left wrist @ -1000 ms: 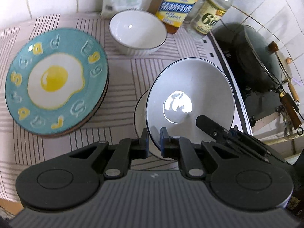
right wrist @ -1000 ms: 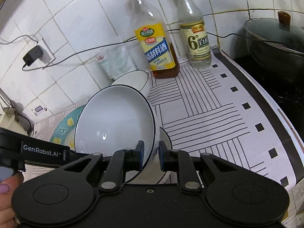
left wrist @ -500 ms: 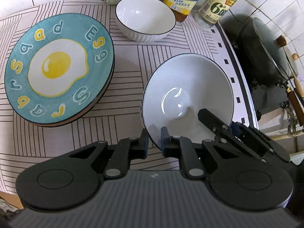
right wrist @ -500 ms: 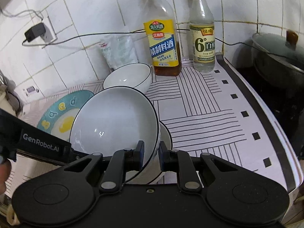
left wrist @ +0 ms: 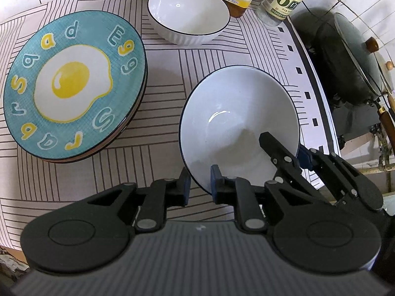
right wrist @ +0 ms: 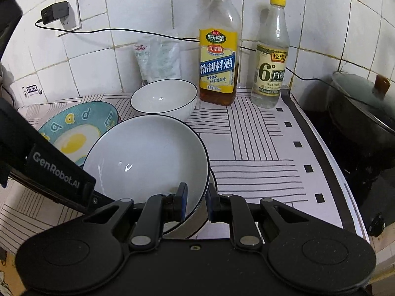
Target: Organize plates and bowls
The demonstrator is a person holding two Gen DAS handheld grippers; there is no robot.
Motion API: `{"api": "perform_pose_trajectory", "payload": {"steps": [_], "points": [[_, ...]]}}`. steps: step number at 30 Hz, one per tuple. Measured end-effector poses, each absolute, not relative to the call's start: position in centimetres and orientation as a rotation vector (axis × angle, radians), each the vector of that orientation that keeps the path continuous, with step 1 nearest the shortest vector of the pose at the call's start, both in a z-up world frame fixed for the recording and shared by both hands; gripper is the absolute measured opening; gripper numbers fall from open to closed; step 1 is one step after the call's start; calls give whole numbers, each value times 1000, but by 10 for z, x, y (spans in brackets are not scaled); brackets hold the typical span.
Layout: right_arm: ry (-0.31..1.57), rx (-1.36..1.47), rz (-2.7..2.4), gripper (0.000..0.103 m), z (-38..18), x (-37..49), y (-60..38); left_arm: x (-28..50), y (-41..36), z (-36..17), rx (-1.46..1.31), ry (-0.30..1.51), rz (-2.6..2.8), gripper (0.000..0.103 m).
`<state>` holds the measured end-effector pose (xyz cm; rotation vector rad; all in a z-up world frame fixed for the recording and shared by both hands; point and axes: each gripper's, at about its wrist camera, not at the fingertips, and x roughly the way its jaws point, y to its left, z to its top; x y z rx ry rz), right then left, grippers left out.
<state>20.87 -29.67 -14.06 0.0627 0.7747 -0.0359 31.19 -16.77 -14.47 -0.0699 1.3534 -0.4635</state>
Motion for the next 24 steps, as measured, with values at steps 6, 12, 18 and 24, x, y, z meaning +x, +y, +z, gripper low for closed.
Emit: {"api": "perform_pose_trajectory", "payload": {"steps": [6,12,18,24], "points": [[772,35,-33,19,-142,213,-295,310,-170,-143,-38,1335,-470,17],[753,-20,-21,19,-141,210,-290,311,-169,-136,-13,1335,-476,17],[742,-118,-44,21,-145,205,-289,308,-167,-138,-10,1348,-498,18],[759,-101,-29,34,-141,208,-298,312,-162,-131,8,1322,-505,19]]}}
